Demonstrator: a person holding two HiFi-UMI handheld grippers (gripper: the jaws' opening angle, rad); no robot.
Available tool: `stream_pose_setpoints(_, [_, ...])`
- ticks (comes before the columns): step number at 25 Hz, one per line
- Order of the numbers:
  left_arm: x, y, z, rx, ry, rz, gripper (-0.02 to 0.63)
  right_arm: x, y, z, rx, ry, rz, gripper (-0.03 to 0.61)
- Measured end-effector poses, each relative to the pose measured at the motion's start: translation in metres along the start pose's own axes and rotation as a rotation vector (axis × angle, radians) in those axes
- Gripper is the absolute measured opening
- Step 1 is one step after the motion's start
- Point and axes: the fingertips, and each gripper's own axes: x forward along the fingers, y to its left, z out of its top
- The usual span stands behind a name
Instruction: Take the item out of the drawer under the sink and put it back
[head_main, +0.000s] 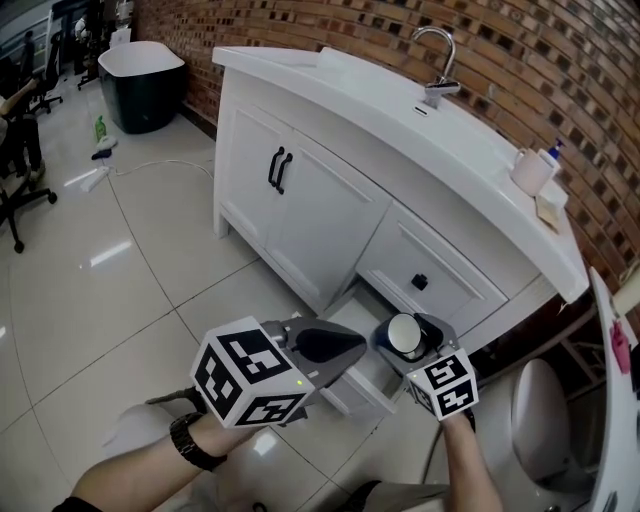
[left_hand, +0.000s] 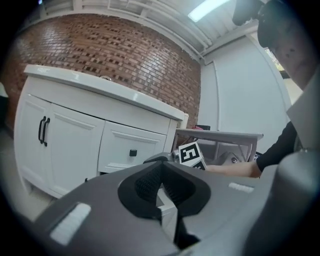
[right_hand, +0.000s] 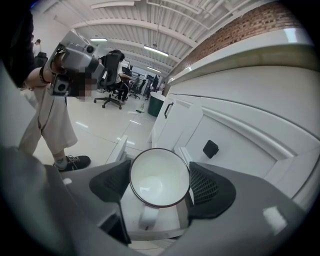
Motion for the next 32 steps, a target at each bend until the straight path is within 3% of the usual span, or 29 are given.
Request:
stream_pose_setpoints(11, [-0.005,-0.002,0.002,-0.016,-0.012,-0.016,0.015,0.020,0.010,-0.016,0.020,0.045,0.032,0.370])
stream_pose_setpoints(22, [-0.008,-0.001,0.000,-0.036,-0.008,-0.020,0.015,0.084,0.005,-0.102,0.145,0.233,0.027,0.371])
stream_pose_setpoints(28, [-0.009,-0.001,0.002,-0.056,-0.020,-0.032,0.015,0.086,0.007,-0.104,0.110,0.220,0.027,0.381])
stream_pose_setpoints(32, [-0.007,-0.004,0.004,-0.074,-0.031,-0.052,0.015,0.069,0.006,-0.077,0.136,0.136,0.049,0.451])
